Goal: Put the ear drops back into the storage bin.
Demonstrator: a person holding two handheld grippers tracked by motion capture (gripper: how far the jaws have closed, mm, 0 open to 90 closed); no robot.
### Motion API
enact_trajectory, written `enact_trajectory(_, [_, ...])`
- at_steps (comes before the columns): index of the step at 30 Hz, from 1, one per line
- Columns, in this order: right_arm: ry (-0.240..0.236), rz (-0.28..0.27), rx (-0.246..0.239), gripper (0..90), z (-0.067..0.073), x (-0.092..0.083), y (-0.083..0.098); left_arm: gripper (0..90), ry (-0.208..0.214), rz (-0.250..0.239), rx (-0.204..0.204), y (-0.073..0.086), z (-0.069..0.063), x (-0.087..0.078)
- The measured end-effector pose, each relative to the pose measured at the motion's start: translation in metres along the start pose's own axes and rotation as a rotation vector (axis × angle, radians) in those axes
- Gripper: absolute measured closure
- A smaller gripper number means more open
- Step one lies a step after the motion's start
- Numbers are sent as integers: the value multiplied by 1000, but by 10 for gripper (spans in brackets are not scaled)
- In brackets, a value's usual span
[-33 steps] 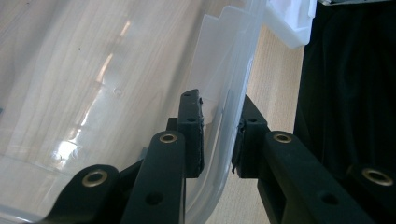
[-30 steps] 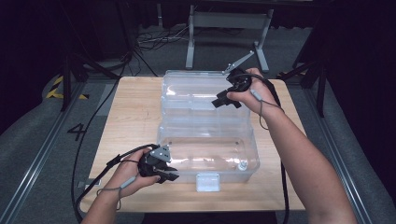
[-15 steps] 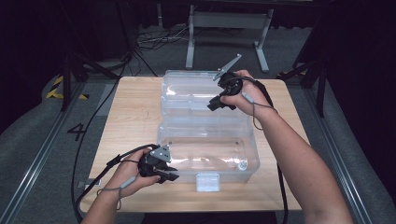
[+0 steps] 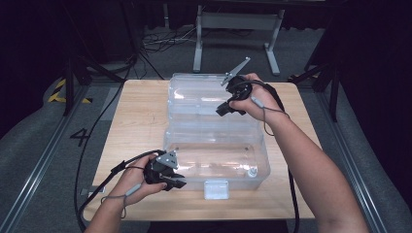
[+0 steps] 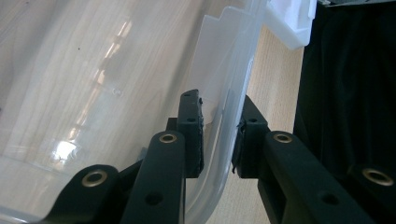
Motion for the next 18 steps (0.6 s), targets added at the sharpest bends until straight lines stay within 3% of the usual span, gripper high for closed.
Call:
enact_trajectory(11, [1, -6, -13, 826, 6, -3, 0, 770, -5, 2, 0, 0, 0, 0])
enact_trajectory(18, [1, -10, -37, 831, 17, -7, 1, 770, -2, 2, 1, -1, 1, 0])
Point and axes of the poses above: each handheld gripper's, and its own axes: x roughly forward along the jaws, y roughly out of its underside, z roughly to its left, the point moved 6 cm from there along x, roughly forward along the jaws, and after that the axes turned 3 degrees about -x, right-handed, at the moved point
